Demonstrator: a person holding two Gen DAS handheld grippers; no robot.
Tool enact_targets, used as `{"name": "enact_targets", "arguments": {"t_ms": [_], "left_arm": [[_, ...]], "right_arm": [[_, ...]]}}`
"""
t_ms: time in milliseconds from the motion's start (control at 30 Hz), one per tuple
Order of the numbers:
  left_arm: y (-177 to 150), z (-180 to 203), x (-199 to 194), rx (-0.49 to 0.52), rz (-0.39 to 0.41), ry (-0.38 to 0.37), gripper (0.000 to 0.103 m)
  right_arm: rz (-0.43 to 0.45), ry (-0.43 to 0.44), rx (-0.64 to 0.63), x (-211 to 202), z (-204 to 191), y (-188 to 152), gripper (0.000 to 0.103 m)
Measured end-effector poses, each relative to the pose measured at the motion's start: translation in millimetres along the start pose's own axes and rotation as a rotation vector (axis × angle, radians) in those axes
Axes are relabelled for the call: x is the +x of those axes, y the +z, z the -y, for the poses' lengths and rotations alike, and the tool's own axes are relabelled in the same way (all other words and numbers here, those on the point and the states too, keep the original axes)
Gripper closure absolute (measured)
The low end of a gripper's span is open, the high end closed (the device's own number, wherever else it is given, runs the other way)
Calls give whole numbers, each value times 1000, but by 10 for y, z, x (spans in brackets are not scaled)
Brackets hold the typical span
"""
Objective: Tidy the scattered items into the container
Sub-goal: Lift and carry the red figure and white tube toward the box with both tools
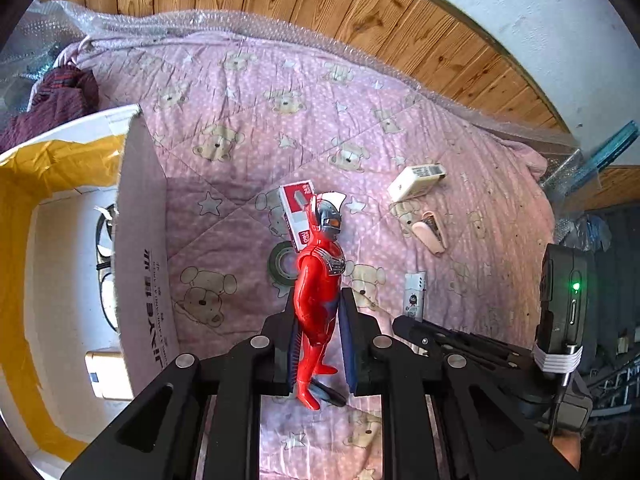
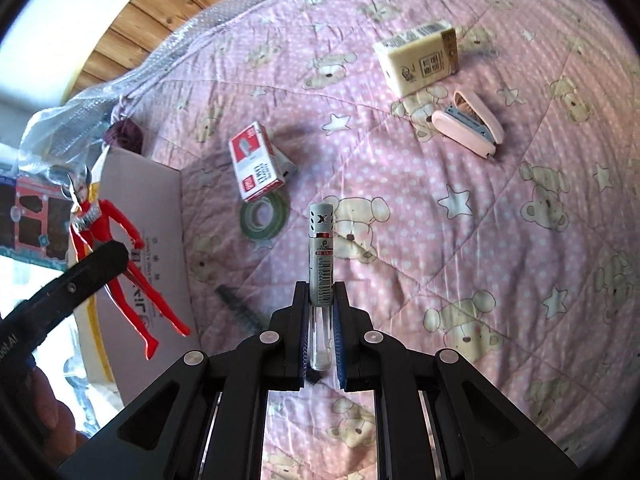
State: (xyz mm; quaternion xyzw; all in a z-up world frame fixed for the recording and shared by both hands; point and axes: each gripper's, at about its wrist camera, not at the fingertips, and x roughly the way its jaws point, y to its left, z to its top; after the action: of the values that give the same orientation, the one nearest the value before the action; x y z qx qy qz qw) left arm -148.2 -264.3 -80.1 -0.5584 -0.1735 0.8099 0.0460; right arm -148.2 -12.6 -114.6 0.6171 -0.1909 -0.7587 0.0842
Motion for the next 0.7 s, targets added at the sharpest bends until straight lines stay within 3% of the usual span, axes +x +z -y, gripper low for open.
{"name": "enact_targets", "arguments": {"t_ms": [700], "left_arm": [[-341,171,-563,49,97,-43,85]], "right_arm": [[69,-14,-77,-439,-277,-432,91]]}}
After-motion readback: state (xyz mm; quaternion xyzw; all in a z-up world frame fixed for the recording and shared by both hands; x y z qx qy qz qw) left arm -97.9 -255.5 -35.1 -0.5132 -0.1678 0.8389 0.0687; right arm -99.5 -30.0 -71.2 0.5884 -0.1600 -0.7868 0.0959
